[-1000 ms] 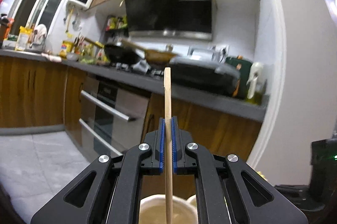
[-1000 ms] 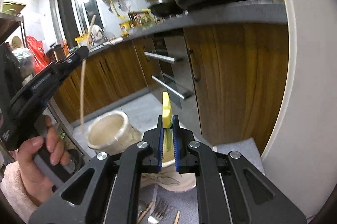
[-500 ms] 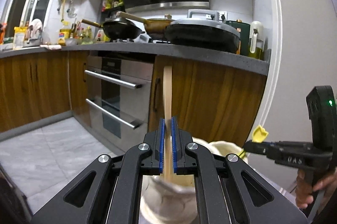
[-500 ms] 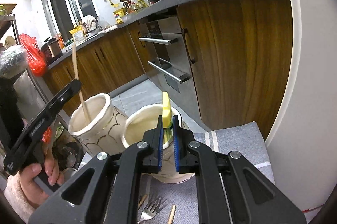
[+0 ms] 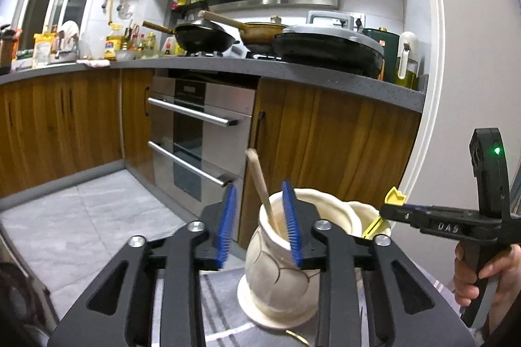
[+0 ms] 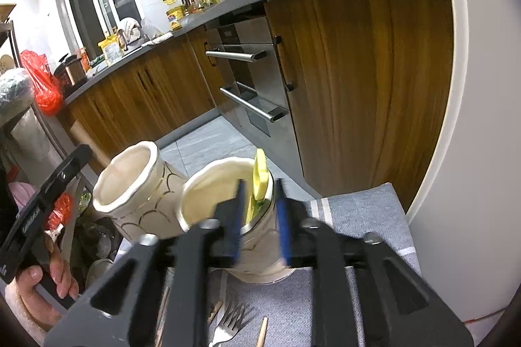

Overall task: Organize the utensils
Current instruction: 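Open the left tool over the larger cup while the right tool releases tongs into the smaller cup, then move both tools back down to the utensils on the cloth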

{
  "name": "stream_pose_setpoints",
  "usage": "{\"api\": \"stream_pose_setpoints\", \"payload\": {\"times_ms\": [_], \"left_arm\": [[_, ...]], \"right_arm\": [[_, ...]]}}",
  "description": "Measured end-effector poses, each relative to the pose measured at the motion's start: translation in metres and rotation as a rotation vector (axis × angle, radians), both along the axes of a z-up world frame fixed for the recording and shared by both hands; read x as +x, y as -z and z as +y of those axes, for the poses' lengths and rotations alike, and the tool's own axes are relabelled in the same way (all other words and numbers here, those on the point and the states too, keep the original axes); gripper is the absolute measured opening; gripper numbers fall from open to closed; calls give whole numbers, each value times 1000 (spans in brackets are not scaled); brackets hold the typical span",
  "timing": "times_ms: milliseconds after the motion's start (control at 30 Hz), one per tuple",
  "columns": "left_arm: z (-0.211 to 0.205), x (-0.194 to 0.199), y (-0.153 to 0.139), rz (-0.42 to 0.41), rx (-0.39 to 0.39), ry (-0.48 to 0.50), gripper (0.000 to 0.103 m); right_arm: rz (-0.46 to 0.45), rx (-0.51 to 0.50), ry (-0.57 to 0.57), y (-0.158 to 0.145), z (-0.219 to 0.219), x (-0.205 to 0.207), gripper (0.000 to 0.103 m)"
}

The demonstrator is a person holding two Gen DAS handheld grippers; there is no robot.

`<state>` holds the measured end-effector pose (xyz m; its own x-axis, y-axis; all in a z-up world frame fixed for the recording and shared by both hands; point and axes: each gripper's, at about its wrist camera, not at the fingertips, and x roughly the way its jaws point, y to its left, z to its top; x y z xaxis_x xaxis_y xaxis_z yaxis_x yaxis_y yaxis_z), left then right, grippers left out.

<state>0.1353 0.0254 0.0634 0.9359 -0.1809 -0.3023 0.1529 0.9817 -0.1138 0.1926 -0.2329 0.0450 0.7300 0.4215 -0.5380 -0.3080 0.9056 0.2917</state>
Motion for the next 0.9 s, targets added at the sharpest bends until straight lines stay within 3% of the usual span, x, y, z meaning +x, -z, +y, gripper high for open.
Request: {"api": "stream_pose_setpoints", "payload": {"times_ms": [133,200,267,367,500,900], "left_arm": [[5,-12,-4,-9,-1,-15,63],[8,-19,-8,-13,-1,-22,70],[11,-24,-11,-10,-1,-34,81],[14,-33,-14,-4,-5,-47,93],[18,-47,-16,9,12,-77,97],[18,-89,-17,56,29,-66,98]], "right_arm": [[-42,18,7,-9,-7,-12,56],[-60,22,12,-13,-10,-19,62],[-79,28,20,-16,-16,-27,76],[-105,44,26,-21,-25,-41,85],[-152,54,49,-26,-37,-62,98],[-270,1,112,-37,-59,-109,98]]}}
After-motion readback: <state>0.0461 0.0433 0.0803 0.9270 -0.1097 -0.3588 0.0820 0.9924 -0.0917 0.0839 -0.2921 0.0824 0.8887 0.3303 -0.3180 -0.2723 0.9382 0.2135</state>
